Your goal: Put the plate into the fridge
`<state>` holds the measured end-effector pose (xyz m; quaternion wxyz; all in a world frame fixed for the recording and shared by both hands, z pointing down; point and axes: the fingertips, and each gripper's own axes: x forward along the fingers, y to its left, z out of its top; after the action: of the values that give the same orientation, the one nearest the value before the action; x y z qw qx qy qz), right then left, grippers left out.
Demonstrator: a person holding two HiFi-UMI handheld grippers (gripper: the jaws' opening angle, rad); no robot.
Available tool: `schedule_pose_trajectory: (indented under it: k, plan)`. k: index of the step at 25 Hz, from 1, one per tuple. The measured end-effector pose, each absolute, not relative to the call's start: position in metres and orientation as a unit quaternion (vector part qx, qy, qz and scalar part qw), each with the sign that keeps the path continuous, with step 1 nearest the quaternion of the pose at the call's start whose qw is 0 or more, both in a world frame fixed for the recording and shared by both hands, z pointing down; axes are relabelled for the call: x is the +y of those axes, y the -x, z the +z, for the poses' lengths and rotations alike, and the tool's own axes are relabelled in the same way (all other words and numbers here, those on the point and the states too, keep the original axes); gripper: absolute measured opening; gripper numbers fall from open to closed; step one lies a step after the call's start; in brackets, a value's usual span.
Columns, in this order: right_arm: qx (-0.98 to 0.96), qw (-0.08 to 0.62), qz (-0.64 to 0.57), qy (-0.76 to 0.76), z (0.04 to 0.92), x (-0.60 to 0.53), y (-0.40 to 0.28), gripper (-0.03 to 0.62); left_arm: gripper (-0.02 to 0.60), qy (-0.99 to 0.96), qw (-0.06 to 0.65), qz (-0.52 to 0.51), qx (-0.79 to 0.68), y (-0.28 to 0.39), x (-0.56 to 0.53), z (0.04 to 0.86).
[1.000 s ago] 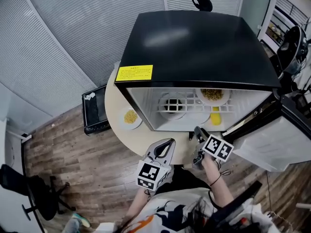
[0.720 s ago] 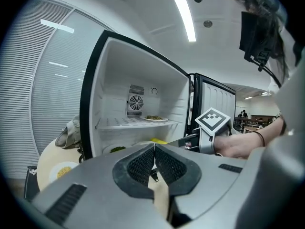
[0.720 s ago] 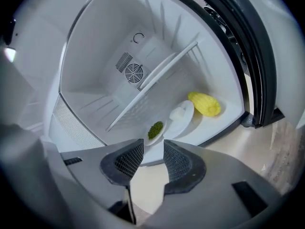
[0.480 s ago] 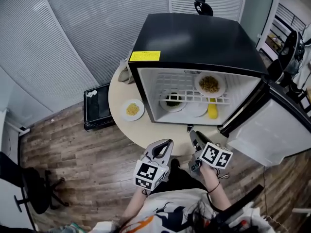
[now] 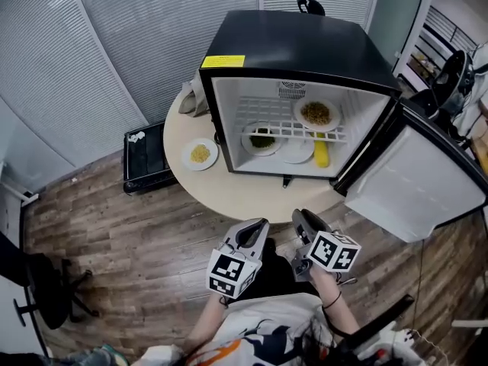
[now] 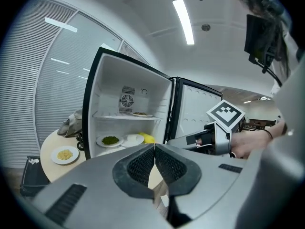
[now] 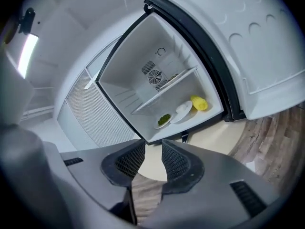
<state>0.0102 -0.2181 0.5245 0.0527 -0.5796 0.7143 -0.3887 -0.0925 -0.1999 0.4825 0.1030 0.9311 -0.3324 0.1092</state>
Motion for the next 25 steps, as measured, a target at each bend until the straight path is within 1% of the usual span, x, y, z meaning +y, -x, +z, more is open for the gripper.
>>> schedule_pose_trajectory:
  k: [7,16,25]
  plan:
    - [0.723,0.055,-0.389,0.569,0.519,-0.19,-0.008,0.107,0.014,-0.936,0.107,0.117,-0.315,0.081,-0.172,0.486]
    - [0.745,0.047,-0.379,0.546,0.511,-0.173,-0.008,0.095,0.013,-0.933,0.104,0.112,-0.326,0.068,-0.161,0.478]
    - [0.758,0.049,-0.385,0.525,0.501,-0.128,-0.048,0.077,0.012,-0.932,0.108,0.112,-0.329,0.019,-0.118,0.47]
